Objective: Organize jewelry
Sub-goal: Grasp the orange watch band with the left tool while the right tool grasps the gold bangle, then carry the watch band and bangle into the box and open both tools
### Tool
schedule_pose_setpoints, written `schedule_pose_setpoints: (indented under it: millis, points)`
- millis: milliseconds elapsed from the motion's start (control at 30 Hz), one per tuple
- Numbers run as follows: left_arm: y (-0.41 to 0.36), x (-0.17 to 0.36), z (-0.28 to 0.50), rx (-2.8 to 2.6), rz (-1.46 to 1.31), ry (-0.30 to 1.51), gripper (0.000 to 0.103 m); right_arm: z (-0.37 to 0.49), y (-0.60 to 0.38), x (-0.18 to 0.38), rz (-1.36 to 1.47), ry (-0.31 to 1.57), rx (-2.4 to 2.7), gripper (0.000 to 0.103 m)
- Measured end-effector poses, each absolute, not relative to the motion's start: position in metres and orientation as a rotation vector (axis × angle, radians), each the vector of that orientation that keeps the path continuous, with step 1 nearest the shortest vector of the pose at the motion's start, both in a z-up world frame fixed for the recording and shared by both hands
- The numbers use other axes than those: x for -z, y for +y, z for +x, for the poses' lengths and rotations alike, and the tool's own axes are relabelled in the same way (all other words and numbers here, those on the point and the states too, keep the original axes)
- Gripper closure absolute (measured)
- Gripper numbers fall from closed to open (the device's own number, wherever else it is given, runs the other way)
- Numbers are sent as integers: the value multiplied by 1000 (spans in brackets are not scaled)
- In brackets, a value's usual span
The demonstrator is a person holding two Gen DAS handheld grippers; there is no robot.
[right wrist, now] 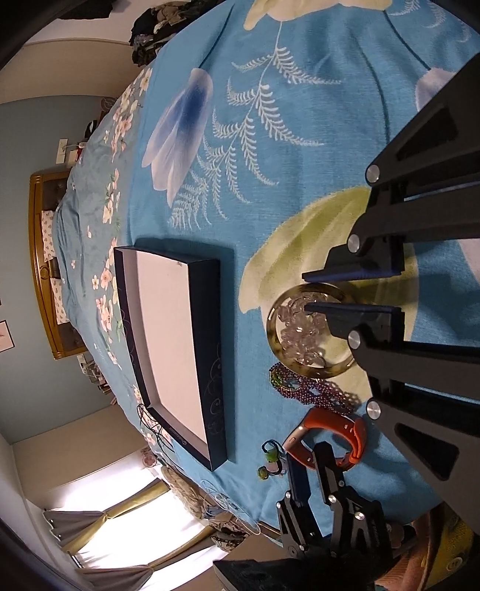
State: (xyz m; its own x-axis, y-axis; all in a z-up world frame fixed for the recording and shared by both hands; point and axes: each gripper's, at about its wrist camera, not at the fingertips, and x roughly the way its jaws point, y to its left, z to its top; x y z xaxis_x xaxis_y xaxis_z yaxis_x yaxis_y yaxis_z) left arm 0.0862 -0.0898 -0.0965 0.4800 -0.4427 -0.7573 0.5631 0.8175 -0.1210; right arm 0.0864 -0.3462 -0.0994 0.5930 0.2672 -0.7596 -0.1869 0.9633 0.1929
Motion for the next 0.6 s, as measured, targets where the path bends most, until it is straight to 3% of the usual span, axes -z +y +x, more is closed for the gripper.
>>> schedule_pose_setpoints:
  millis: [100, 200, 600]
  points:
    - [-90, 97, 91, 608, 145, 884, 90, 87, -346, 97, 90, 894, -271, 98]
    - [-91, 97, 95, 599, 125, 892, 93, 86, -348, 93, 92, 880, -273, 98]
    - [-60, 57, 103, 601, 32, 822, 94, 101, -339, 54, 117, 761, -333, 98]
